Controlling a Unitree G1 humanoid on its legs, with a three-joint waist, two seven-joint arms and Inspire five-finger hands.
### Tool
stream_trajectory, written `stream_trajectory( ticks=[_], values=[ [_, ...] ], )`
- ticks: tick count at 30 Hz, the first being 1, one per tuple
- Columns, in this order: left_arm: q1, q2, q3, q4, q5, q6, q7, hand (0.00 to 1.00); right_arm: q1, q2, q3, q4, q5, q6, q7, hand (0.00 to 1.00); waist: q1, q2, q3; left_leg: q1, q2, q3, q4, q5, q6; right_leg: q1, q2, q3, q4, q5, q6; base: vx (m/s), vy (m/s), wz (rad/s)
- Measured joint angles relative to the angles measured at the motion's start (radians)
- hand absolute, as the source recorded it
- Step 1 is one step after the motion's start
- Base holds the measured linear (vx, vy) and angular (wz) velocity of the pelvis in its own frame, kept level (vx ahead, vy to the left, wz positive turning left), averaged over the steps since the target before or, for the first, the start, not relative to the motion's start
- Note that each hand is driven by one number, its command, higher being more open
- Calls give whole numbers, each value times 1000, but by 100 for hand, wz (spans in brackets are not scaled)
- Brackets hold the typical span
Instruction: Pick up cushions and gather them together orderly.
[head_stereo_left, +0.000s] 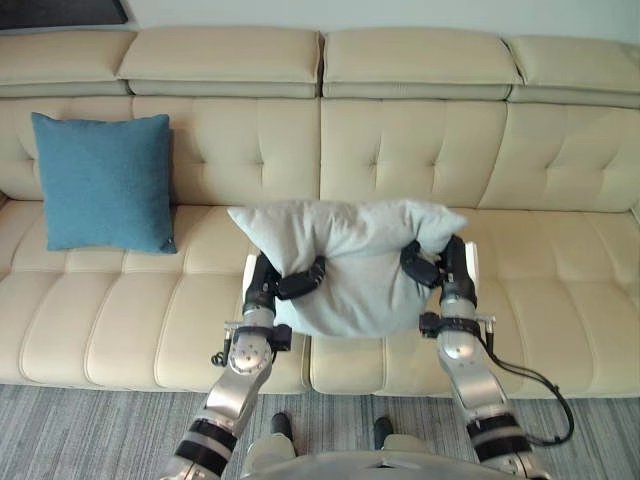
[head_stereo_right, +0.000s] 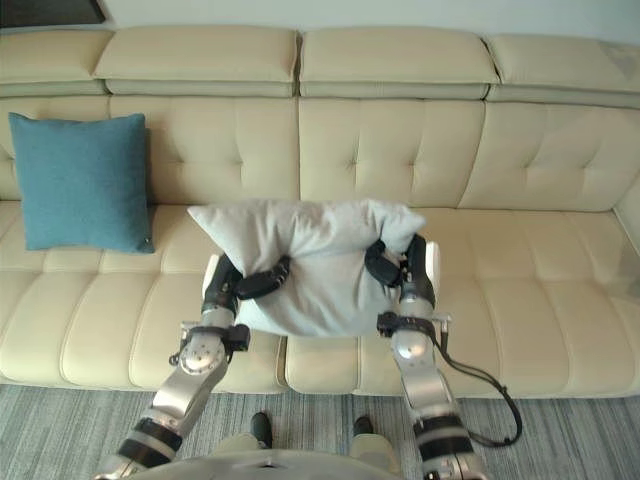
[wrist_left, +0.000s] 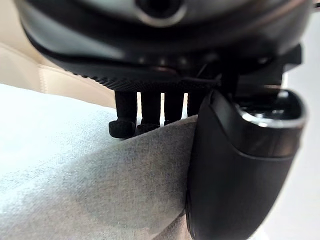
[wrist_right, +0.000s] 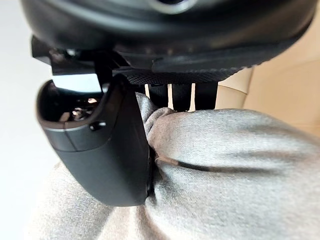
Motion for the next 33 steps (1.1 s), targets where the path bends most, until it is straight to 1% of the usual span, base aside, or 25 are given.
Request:
stream_trajectory(
  ticks=[3, 4, 5, 6, 8, 9, 10, 12, 13, 15, 16, 17, 19, 22, 27, 29, 33],
  values=[
    [-114, 21, 9, 6, 1, 0, 46, 0, -135, -1, 1, 60, 0, 0, -36, 0, 2, -14, 17, -79, 14, -2, 24, 14, 2, -63, 12, 0, -13, 35, -5, -106, 0, -4],
    [-171, 29, 14, 19, 1, 0, 67, 0, -199, -3, 5, 94, 0, 1, -54, 0, 4, -19, 37, -112, 22, -3, 46, 14, 2, -86, 17, 0, -14, 47, -9, -141, 3, -4],
    [-245, 31, 29, 55, 1, 0, 83, 0, -271, -10, 9, 136, 1, 2, -71, 0, 3, -19, 62, -148, 27, -8, 72, 15, 3, -110, 19, -1, -13, 58, -5, -181, 5, -5],
    [-290, 33, 36, 80, 1, 0, 96, 0, -313, -20, 10, 159, 1, 4, -80, 0, 3, -16, 75, -174, 31, -9, 86, 15, 3, -130, 21, -1, -12, 66, -5, -189, 10, -1],
    [-415, 54, 45, 142, 1, 0, 121, 0, -417, -35, 16, 207, 3, 7, -100, 0, 3, -11, 120, -238, 38, -13, 121, 18, 8, -188, 25, 0, 9, 76, -4, -179, 13, -2],
    [-457, 65, 46, 163, 1, 0, 128, 0, -448, -38, 16, 224, 4, 8, -109, 0, 4, -9, 137, -258, 39, -16, 133, 20, 10, -208, 26, 0, 23, 77, -3, -129, 7, -1],
    [-486, 76, 46, 177, 1, 0, 133, 0, -472, -38, 16, 237, 5, 10, -115, 0, 3, -8, 144, -279, 41, -19, 142, 21, 12, -230, 27, 0, 34, 77, -3, -104, -2, -1],
    [-577, 97, 50, 224, 1, 1, 138, 0, -537, -37, 5, 270, 16, 16, -131, 0, 4, -6, 176, -332, 49, -26, 173, 21, 12, -283, 31, -1, 66, 77, -3, -75, -14, -1],
    [-590, 98, 51, 233, 1, 1, 139, 0, -546, -37, 3, 274, 20, 17, -133, 0, 4, -6, 179, -338, 50, -27, 177, 21, 12, -291, 32, -1, 72, 77, -3, -57, -21, -2],
    [-674, 103, 67, 283, 18, 1, 148, 0, -620, -36, -9, 318, 25, 17, -142, 0, 7, 2, 212, -381, 56, -28, 201, 22, 13, -341, 35, -1, 105, 76, -4, -77, -26, -7],
    [-693, 104, 71, 295, 27, 1, 152, 0, -640, -37, -11, 328, 25, 17, -145, 0, 7, 5, 220, -393, 57, -28, 206, 22, 14, -355, 35, -1, 113, 76, -4, -94, -34, -7],
    [-730, 105, 77, 317, 37, 1, 157, 100, -676, -40, -13, 344, 25, 17, -152, 100, 7, 10, 232, -415, 58, -28, 216, 25, 18, -380, 36, 0, 126, 76, -4, -47, -21, -5],
    [-801, 110, 85, 356, 42, 1, 169, 100, -745, -48, -16, 377, 25, 17, -165, 100, 7, 13, 259, -451, 60, -31, 223, 32, 22, -419, 37, -1, 144, 77, -4, -66, -35, -2],
    [-866, 115, 108, 369, 66, 1, 194, 100, -821, -50, -30, 399, 25, 17, -197, 100, 3, 13, 284, -492, 60, -34, 221, 46, 23, -466, 38, -1, 154, 83, -4, -71, -46, 1],
    [-984, 117, 156, 449, 67, 0, 228, 100, -917, -65, -54, 442, 24, 16, -226, 100, 2, 13, 305, -530, 52, -48, 181, 84, 24, -511, 35, -17, 150, 93, -5, -20, -27, 9],
    [-1005, 121, 175, 465, 66, -3, 230, 100, -940, -80, -55, 447, 24, 16, -230, 100, 3, 14, 312, -531, 49, -57, 159, 99, 21, -514, 35, -27, 150, 93, -5, 7, -28, 15],
    [-1005, 126, 210, 468, 64, -13, 229, 100, -983, -106, -70, 458, 26, 16, -236, 100, 4, 14, 312, -528, 46, -59, 130, 118, 20, -521, 34, -32, 150, 93, -5, 15, -18, 5]
  ],
)
